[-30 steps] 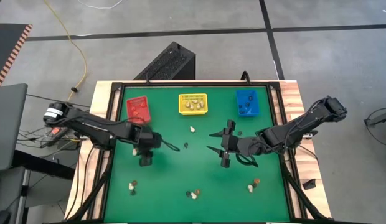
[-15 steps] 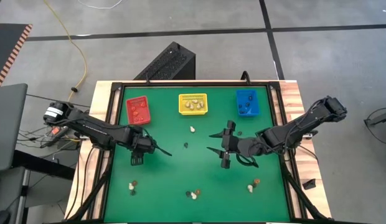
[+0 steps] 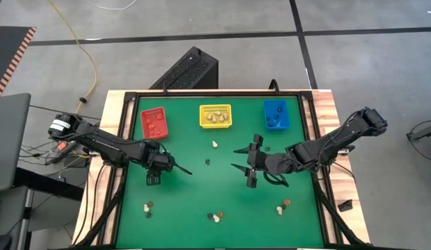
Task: Sort Halloween decoration
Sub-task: Put the purple skull toy into the blue bin
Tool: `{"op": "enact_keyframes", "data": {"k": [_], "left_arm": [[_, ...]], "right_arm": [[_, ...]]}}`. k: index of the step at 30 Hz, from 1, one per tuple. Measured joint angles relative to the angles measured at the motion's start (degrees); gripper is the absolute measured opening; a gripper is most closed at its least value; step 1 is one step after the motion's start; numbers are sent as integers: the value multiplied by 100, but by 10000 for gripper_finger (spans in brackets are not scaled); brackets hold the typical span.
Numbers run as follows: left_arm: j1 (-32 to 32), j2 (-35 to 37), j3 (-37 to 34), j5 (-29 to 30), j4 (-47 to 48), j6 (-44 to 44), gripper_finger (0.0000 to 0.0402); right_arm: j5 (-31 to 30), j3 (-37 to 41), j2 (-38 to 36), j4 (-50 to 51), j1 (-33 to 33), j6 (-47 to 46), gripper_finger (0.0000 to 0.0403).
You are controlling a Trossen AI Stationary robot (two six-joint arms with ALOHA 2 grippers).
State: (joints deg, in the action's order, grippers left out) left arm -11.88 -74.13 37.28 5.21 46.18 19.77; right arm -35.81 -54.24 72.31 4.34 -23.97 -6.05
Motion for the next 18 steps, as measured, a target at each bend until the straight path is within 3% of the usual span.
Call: {"op": "enact_keyframes", "data": {"k": [8,18], "left_arm": [[0,24,-574,-264,-555,90,169],[0,11,-545,-189,-453,91,168]], "right_arm": [[0,0,0,0,0,-2,248],[0,0,0,-2,0,-2,248]]}}
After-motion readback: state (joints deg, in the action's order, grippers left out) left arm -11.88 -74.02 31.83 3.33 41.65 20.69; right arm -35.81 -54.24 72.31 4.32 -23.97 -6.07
